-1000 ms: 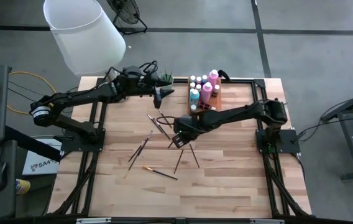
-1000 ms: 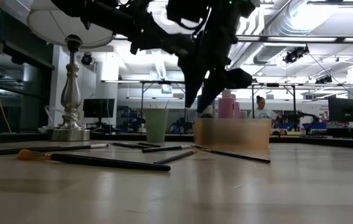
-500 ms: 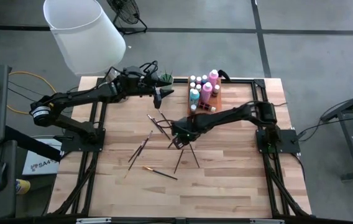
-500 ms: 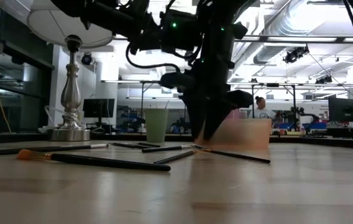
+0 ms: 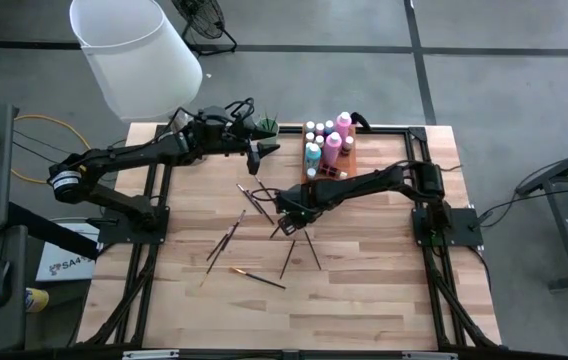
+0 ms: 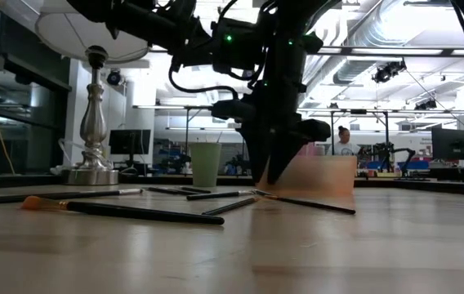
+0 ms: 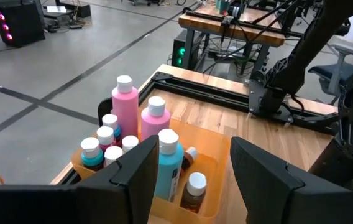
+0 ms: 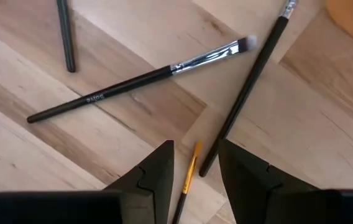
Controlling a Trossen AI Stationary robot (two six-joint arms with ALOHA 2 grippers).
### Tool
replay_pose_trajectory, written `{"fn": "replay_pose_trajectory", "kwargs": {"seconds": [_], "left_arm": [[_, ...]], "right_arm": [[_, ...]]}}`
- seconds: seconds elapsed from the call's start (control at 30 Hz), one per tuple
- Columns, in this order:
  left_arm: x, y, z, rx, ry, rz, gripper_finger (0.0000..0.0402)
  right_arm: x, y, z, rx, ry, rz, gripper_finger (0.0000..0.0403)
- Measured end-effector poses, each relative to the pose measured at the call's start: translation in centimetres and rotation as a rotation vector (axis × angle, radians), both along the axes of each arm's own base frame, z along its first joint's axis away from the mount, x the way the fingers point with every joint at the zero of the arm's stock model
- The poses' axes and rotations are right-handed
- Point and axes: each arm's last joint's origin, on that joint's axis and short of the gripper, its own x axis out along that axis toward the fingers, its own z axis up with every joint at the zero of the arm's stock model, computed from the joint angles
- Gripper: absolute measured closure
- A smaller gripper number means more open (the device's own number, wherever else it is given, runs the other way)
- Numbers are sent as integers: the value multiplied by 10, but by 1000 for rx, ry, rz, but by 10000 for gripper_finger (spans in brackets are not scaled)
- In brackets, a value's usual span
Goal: Pick & Place Paint Supplies
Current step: Put the yellow paint brush into the green cup
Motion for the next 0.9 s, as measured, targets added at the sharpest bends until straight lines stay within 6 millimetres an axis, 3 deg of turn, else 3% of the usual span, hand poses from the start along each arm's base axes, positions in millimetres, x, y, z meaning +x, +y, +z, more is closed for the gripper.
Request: {"fn": "replay_pose_trajectory", "kwargs": {"seconds": [0.47,0.9], "left_arm": [[0,0,0,-1,1,0,206],[0,0,-1,-6,13,1,206]], "right_arm": [[2,-1,1,-1,-24,18,283],[5,0,-17,39,19,2,283]]}}
